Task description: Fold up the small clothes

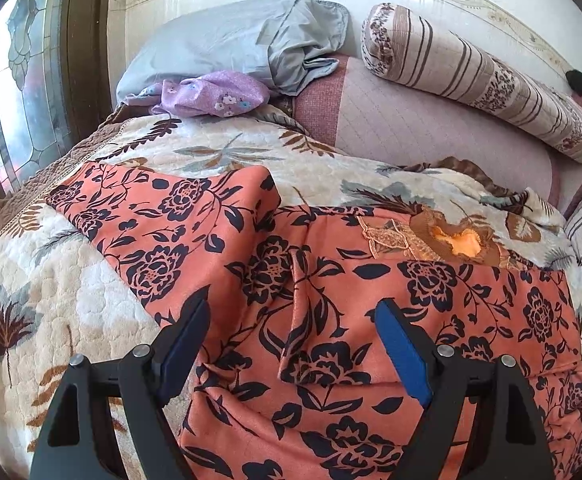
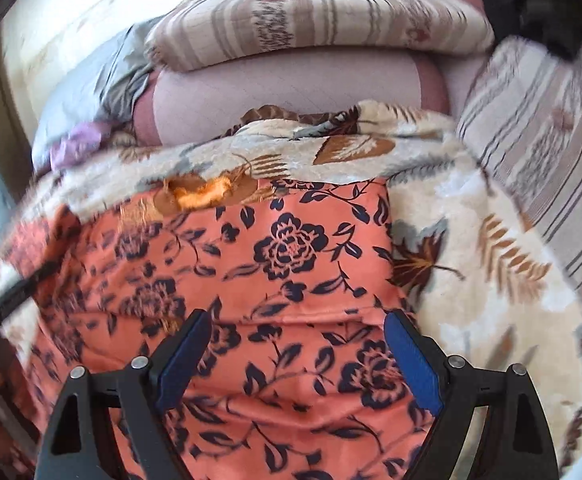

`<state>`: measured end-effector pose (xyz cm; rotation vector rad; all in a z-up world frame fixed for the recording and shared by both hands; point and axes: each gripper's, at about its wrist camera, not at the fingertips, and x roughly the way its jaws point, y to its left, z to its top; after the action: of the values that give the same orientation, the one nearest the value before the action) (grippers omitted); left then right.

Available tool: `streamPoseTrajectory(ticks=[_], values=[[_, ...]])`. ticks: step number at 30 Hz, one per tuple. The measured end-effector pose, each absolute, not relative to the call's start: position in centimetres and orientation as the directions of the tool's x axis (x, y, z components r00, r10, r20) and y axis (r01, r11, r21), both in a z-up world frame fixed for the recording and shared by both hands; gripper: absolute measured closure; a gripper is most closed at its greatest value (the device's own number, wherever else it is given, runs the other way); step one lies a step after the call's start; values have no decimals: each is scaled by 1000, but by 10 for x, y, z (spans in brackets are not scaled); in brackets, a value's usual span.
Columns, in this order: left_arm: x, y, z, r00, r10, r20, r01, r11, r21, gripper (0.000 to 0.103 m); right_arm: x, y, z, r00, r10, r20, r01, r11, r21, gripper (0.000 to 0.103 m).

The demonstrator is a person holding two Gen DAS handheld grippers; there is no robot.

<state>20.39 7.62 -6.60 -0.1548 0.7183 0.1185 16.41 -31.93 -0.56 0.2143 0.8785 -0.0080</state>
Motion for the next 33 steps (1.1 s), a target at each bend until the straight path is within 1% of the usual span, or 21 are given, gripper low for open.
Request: streamPoseTrajectory(ticks=[2,4,5,6,8,9,11,13,16,18,19,20,22,26,27,28,29,30,31,32,33], values=[[201,83,-61,768,45,-638,-171,976,-138,17,180,-336,-12,665,148,-732,104,952,287,13],[197,95,-54,793,20,-609,-174,965,-196,17,195,-350,-31,671,173,-722,112,938,329,13],[194,105,-49,804,-1,-595,-174,956,-237,17,203,-355,-44,657,152,-738,129,943,308,13],[192,115,-44,814,-22,-581,-176,943,-282,17,209,-358,-64,627,95,-773,165,954,250,13],[188,146,-34,834,-53,-549,-195,903,-383,17,205,-358,-94,611,-13,-792,193,972,133,13],[188,162,-29,840,-65,-538,-208,878,-431,17,200,-361,-101,631,8,-775,190,968,165,12],[191,206,-26,852,-72,-518,-249,814,-524,17,194,-366,-95,670,29,-742,191,959,209,12],[205,254,-30,838,-63,-542,-316,754,-576,17,194,-370,-98,670,57,-740,190,951,245,11],[228,340,-58,804,-28,-593,-467,587,-661,17,196,-368,-98,672,62,-738,180,953,245,8],[242,389,-90,776,-55,-628,-551,426,-718,18,198,-366,-98,669,60,-741,176,955,237,7],[247,406,-104,778,-79,-623,-560,362,-745,18,197,-366,-98,669,59,-741,175,956,235,7],[255,421,-117,780,-113,-615,-560,312,-768,18,196,-366,-99,670,60,-740,174,956,236,7],[266,435,-129,786,-112,-608,-562,278,-779,20,195,-368,-99,674,66,-736,171,955,243,6],[295,432,-122,787,-80,-612,-538,398,-743,20,199,-367,-103,669,63,-741,164,959,229,3],[300,431,-124,777,-70,-626,-548,416,-726,21,200,-366,-103,665,58,-744,162,962,220,3],[304,434,-125,767,-53,-639,-561,427,-709,26,200,-365,-103,664,56,-745,161,963,216,2],[307,437,-125,746,-22,-666,-589,446,-674,49,200,-364,-103,663,54,-746,161,964,213,2],[310,439,-126,695,20,-719,-641,471,-606,93,200,-363,-103,663,54,-746,160,964,212,2],[311,443,-129,650,50,-758,-682,478,-554,96,199,-363,-103,664,56,-746,159,964,214,1],[309,449,-131,659,40,-751,-676,469,-569,97,199,-364,-103,665,60,-745,158,963,219,1],[311,447,-127,647,51,-761,-681,486,-547,97,199,-364,-103,665,64,-744,157,962,223,1]])
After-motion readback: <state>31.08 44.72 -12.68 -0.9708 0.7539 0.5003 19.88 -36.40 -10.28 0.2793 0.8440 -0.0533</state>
